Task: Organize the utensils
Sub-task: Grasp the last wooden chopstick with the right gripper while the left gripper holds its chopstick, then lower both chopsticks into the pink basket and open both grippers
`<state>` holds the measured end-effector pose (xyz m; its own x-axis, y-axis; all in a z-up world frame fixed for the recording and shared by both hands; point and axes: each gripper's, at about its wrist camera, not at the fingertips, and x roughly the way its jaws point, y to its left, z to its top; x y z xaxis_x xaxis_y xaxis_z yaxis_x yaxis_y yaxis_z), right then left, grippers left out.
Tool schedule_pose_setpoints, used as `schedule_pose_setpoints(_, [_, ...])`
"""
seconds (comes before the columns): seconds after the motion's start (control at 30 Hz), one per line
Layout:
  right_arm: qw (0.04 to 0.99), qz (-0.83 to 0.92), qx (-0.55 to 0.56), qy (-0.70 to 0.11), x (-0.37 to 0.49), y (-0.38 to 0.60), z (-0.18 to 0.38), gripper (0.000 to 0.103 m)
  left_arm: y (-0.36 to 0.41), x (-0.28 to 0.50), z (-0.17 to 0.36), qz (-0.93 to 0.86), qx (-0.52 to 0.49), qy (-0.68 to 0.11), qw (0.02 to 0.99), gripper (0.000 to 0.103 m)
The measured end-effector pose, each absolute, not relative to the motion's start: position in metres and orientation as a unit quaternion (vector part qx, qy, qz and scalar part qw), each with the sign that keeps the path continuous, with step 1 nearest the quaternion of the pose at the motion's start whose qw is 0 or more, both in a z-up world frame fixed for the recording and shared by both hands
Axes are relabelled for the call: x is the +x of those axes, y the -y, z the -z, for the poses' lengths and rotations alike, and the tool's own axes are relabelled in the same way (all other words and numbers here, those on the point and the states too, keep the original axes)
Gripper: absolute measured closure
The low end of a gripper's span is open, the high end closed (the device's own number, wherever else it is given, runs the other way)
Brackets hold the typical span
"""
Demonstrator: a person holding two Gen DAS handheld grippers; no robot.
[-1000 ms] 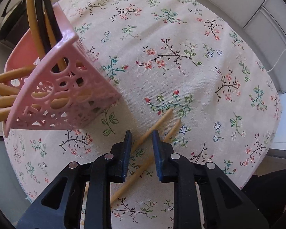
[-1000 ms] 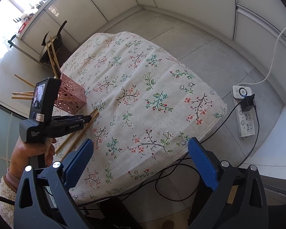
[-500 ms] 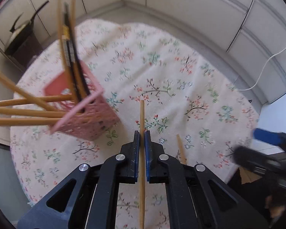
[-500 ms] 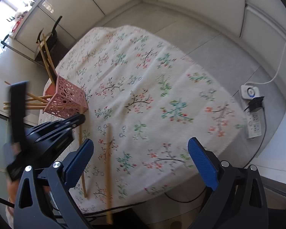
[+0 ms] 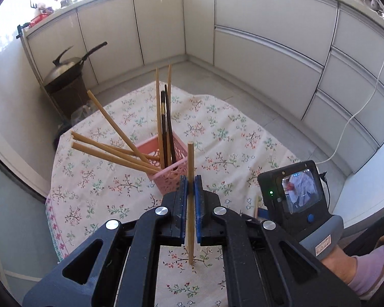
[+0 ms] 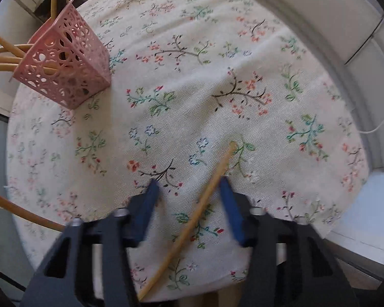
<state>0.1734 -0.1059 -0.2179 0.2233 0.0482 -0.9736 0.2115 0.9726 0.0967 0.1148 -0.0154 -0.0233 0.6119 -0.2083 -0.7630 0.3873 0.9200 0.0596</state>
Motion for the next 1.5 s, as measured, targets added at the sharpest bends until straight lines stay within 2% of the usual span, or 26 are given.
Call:
schedule_pose_setpoints(0.03, [0.779,0.051,0.122,-0.612,0.172,0.111,0.219,0.088,0.016,0.114,0.022,0.167,0.111,-0.404,0.892,0.098])
schedule_pose_setpoints(0.17, [0.775,0.030,0.231,-0.588,0.171,0.145,0.221,0.096,0.019,0.110,0.020,0.169,0.115,-0.400,0.894,0.098])
schedule_pose_setpoints(0.27, [0.792,0.023,0.258,-0.554,0.168,0.160,0.204,0.097,0.021,0.105,0.015,0.168,0.116,-0.389,0.898,0.098])
schedule_pose_setpoints(0.5, [0.865,-0.020,0.230,-0.445,0.158,0.167,0.105,0.098,0.019,0.098,0.000,0.176,0.096,-0.368,0.908,0.098])
schedule_pose_setpoints(0.8, [0.918,-0.040,0.207,-0.337,0.128,0.187,0.007,0.097,-0.006,0.099,-0.030,0.183,0.017,-0.342,0.922,0.098])
schedule_pose_setpoints(1.13, [0.924,-0.051,0.228,-0.303,0.126,0.199,-0.034,0.097,-0.027,0.107,-0.066,0.155,-0.045,-0.291,0.943,0.098])
schedule_pose_setpoints(1.5, [0.925,-0.058,0.229,-0.299,0.138,0.201,-0.047,0.097,-0.043,0.133,-0.102,0.097,-0.080,-0.238,0.963,0.098])
